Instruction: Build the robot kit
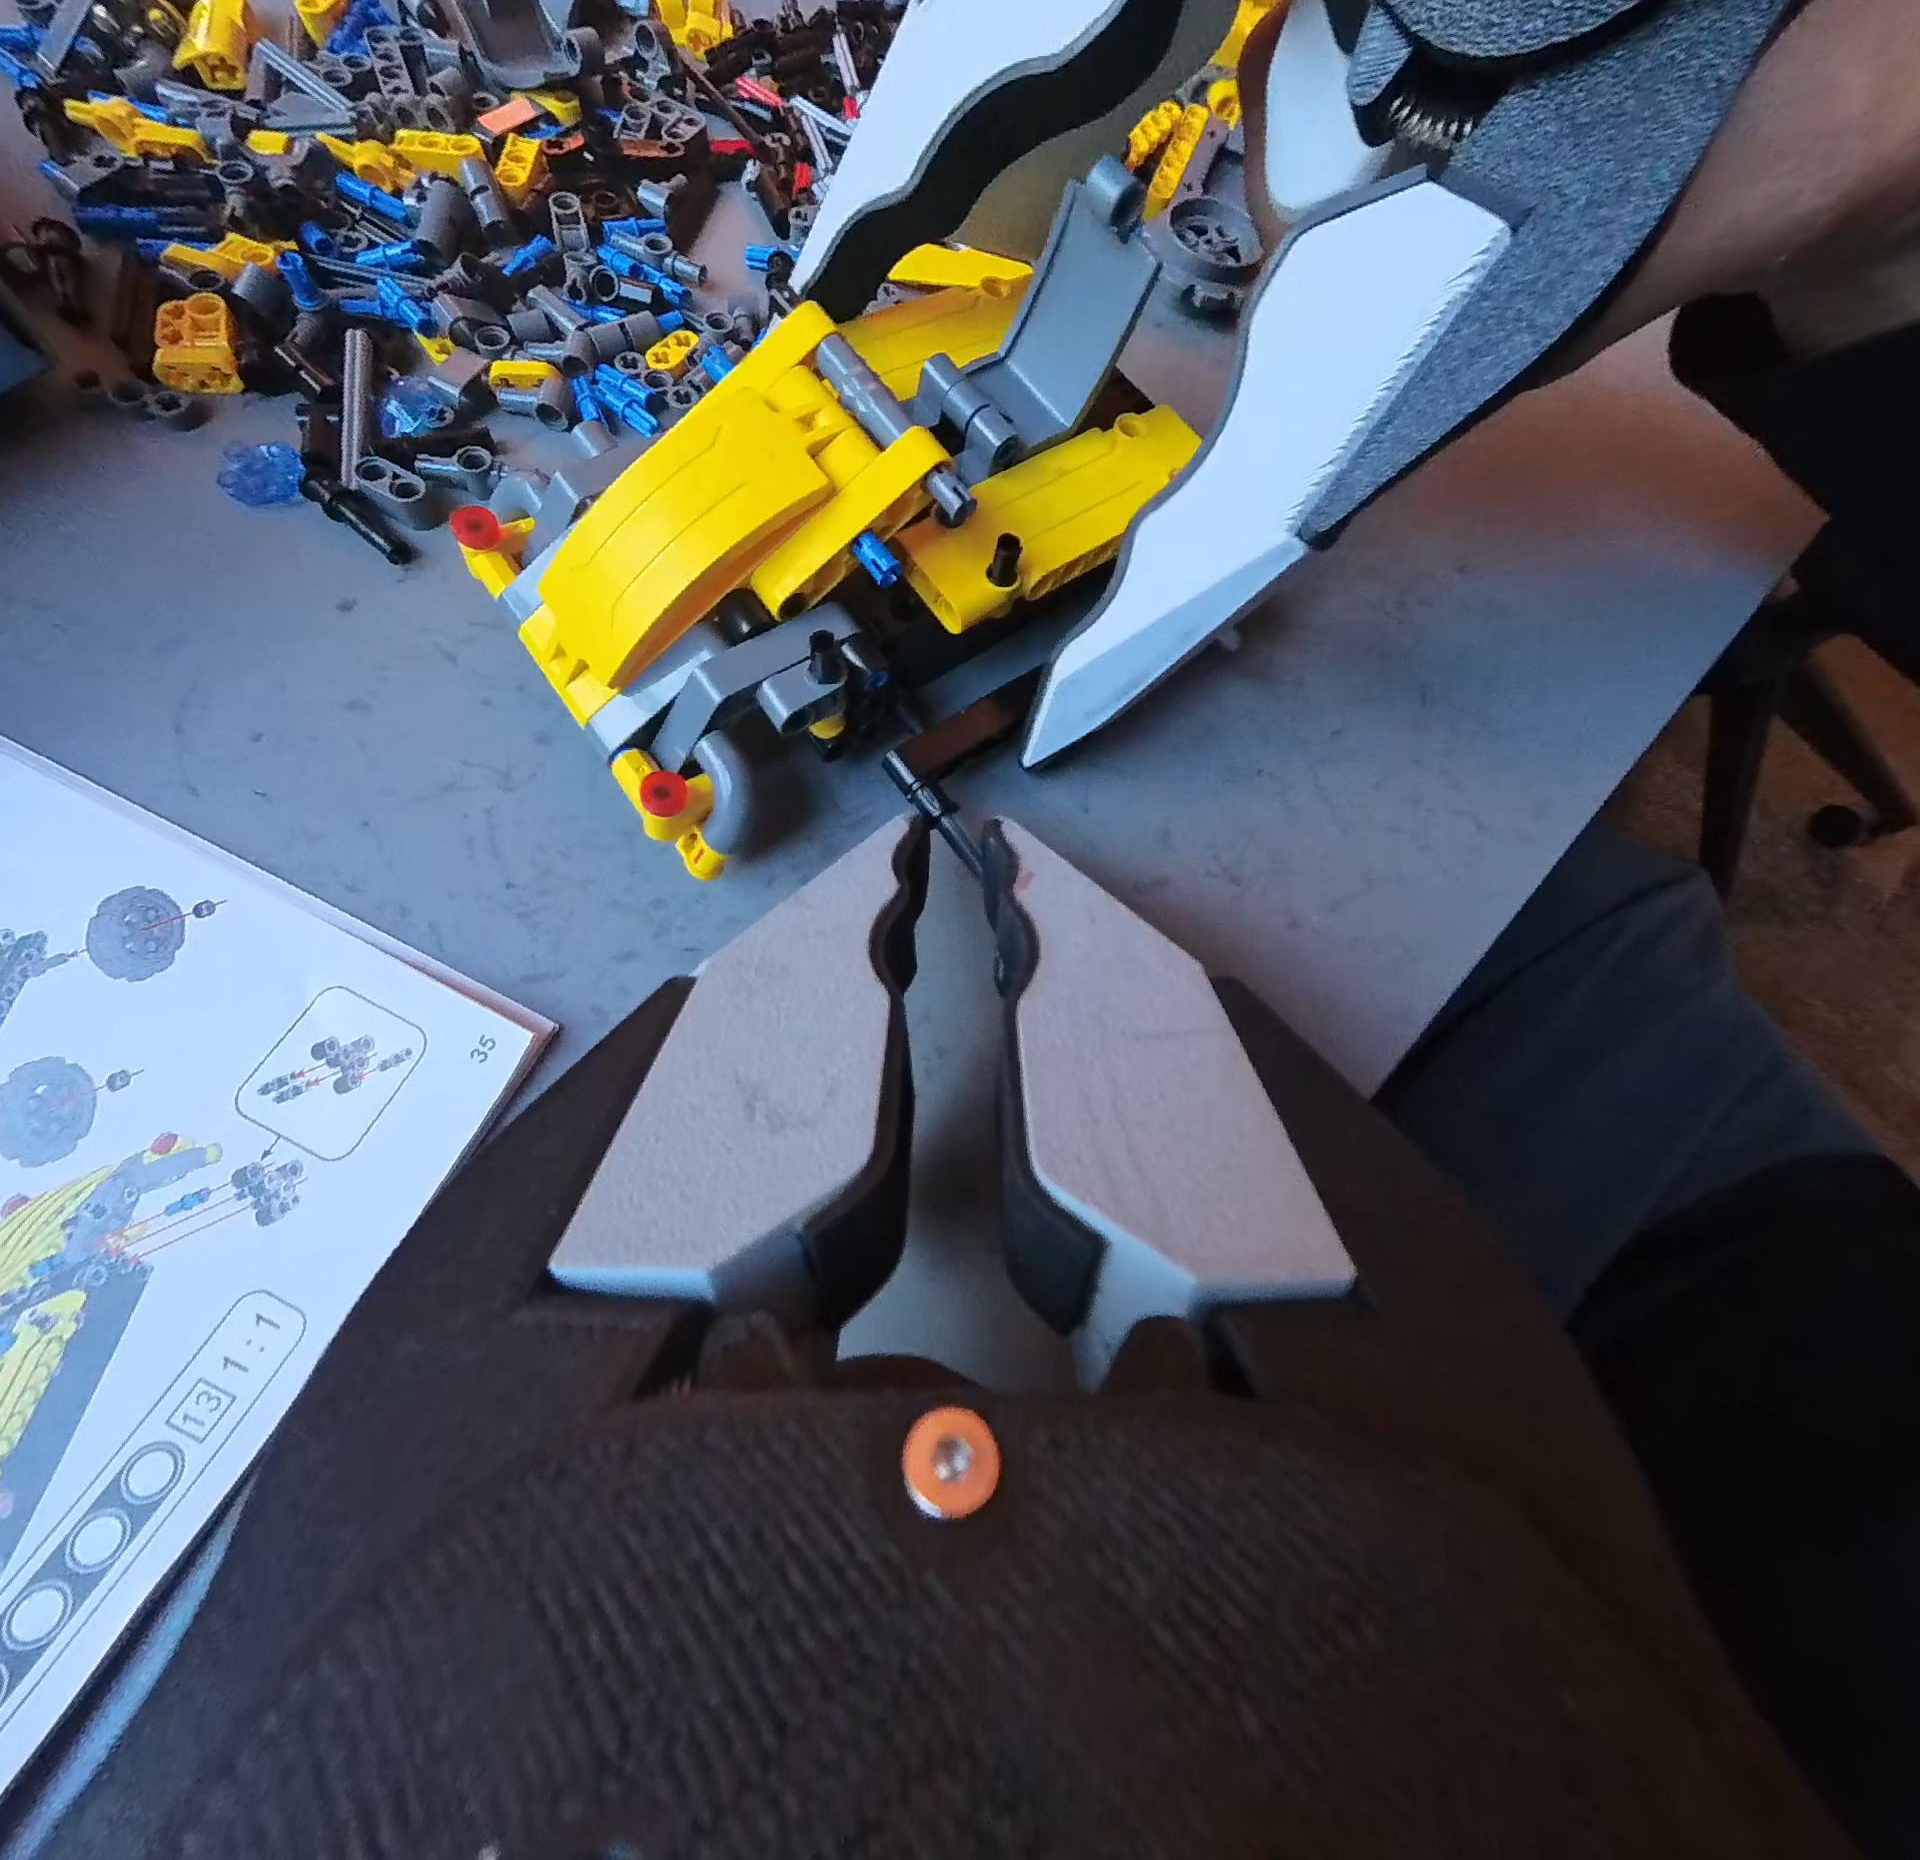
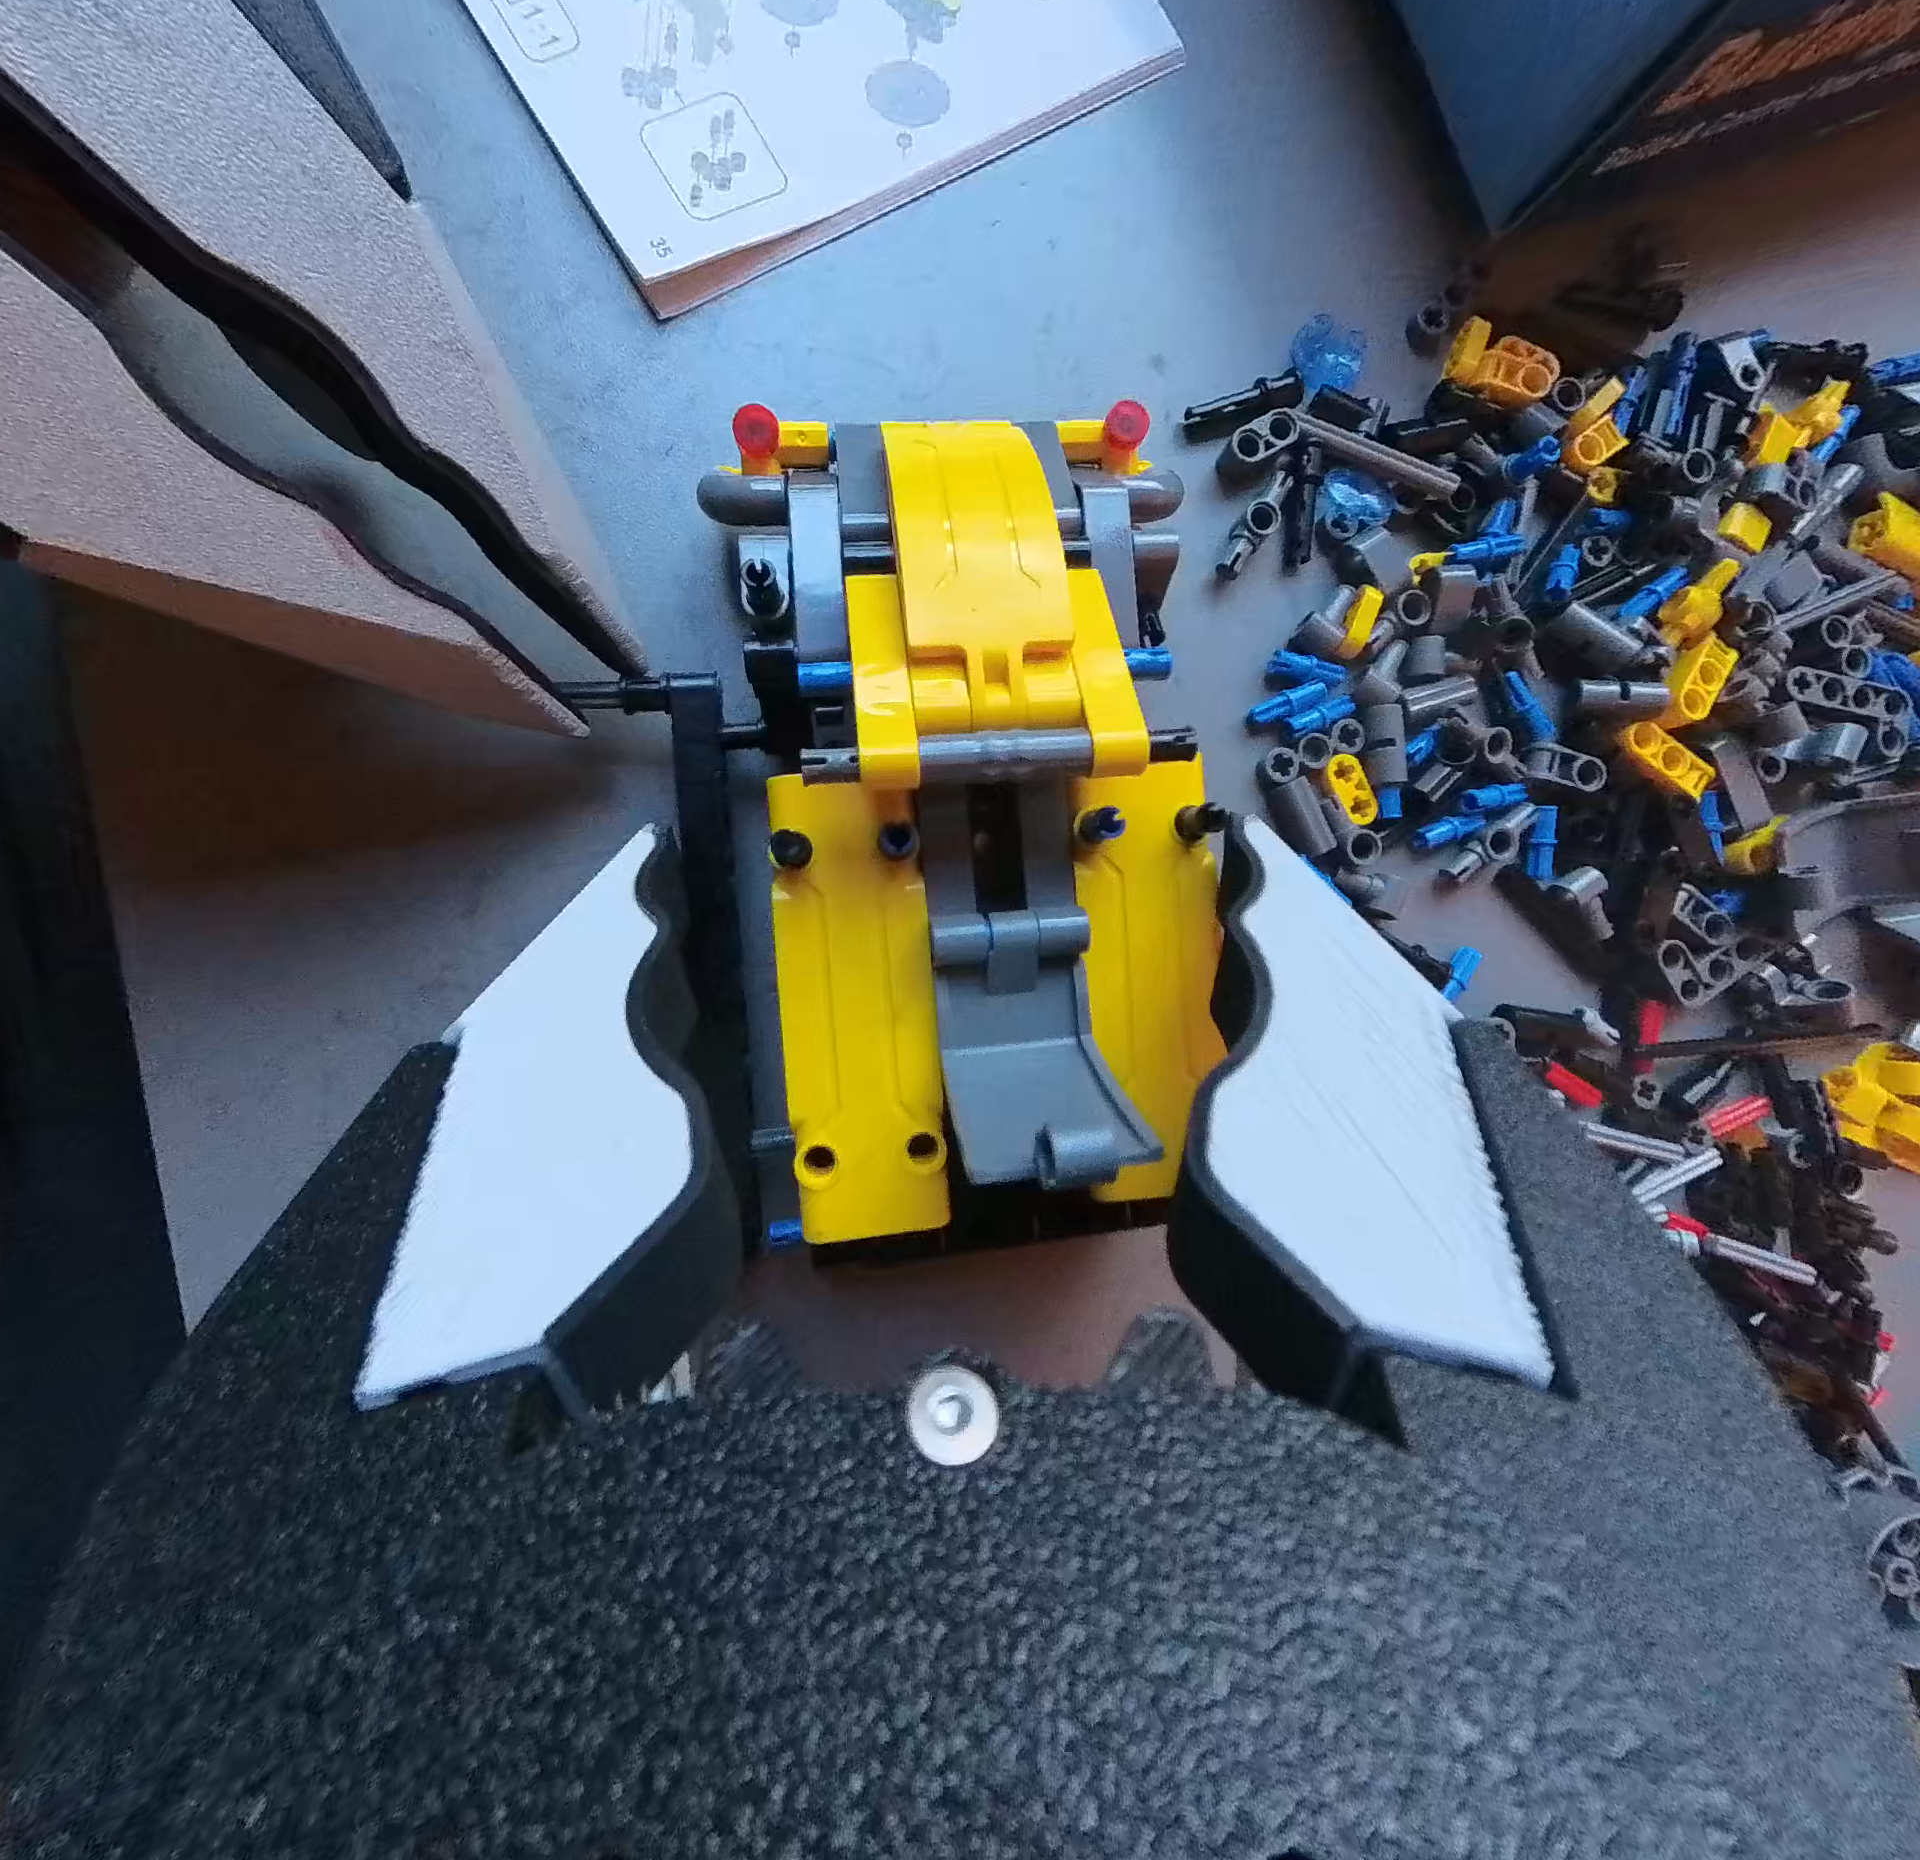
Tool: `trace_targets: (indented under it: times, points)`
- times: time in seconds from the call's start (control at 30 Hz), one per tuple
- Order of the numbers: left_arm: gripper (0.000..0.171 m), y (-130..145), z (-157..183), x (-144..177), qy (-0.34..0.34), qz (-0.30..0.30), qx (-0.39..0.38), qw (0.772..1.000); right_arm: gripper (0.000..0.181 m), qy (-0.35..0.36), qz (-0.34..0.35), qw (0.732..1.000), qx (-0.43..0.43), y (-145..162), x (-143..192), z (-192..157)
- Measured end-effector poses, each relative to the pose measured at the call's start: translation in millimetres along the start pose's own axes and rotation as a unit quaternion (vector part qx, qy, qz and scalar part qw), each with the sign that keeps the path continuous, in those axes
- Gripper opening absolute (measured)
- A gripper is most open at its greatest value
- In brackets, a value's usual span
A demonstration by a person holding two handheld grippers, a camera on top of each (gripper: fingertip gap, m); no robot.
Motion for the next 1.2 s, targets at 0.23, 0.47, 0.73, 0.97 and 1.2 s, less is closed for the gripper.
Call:
trace_targets:
  times: [0.23,0.47,0.73,0.97,1.2]
  points:
    - [0.007,-0.3,-1.3,0.6,0.021,0.001,0.012,1.0,0.102,-0.002,-0.006,1.0,0.001,-0.3,0.0,-0.6]
    - [0.0,-0.6,1.1,3.8,0.051,0.015,0.009,0.999,0.102,0.006,0.0,1.0,-0.001,0.5,-0.6,-1.9]
    - [0.023,-2.5,-13.8,32.9,0.034,0.037,-0.065,0.997,0.101,0.004,0.011,1.0,-0.003,1.4,-0.4,-2.1]
    - [0.091,-21.2,-83.0,38.7,0.009,-0.057,-0.189,0.98,0.101,0.008,0.019,1.0,0.0,2.1,-0.8,-3.1]
    - [0.096,-34.9,-56.0,-11.7,0.107,-0.072,-0.29,0.948,0.101,0.007,0.032,0.999,-0.003,2.2,-1.3,-3.1]
Point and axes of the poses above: each gripper's, where its closed fingertips meet, x back along the fingers, y out of its underside, z = x × y across the jaws, the point moved 8 cm from there along x, back along the fingers, and after that the axes turned 4 degrees about x, right-handed, at the moved point
